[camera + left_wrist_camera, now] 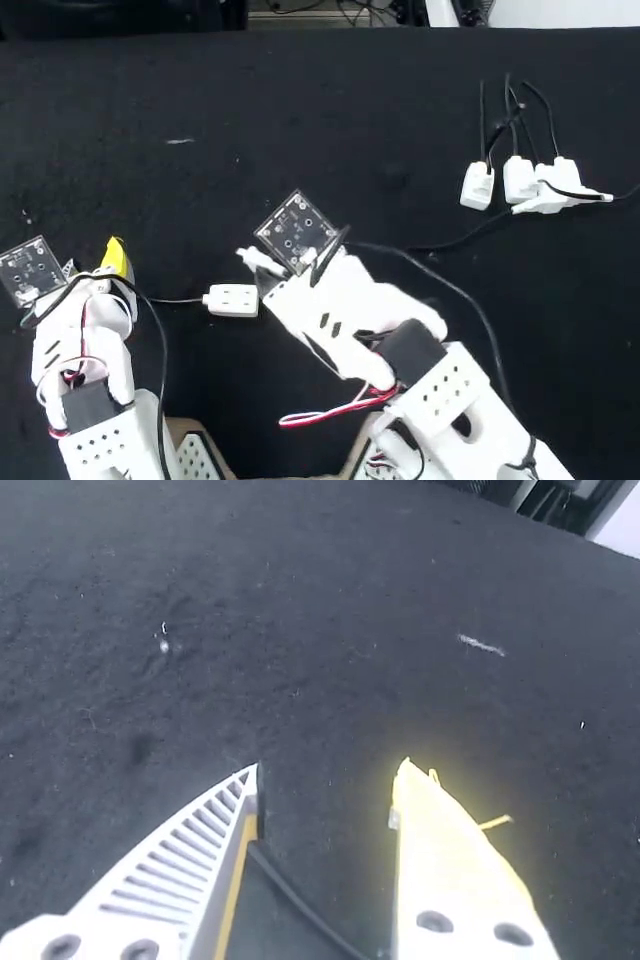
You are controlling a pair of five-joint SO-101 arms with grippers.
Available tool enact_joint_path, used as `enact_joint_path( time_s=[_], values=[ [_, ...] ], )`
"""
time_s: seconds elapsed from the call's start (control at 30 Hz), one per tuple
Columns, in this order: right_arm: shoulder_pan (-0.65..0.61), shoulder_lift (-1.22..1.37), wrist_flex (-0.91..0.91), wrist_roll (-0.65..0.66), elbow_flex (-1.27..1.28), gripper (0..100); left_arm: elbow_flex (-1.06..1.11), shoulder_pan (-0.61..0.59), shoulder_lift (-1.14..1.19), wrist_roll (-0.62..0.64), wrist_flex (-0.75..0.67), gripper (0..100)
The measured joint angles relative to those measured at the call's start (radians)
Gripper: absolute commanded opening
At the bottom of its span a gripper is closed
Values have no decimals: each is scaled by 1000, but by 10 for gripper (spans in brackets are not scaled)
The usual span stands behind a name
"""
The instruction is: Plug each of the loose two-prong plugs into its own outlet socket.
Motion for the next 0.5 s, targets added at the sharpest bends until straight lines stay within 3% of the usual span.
enact_joint_path(
  time_s=[0.5],
  values=[
    [6, 529, 173, 0, -273, 10, 0, 26, 0, -2, -2, 223]
  ],
)
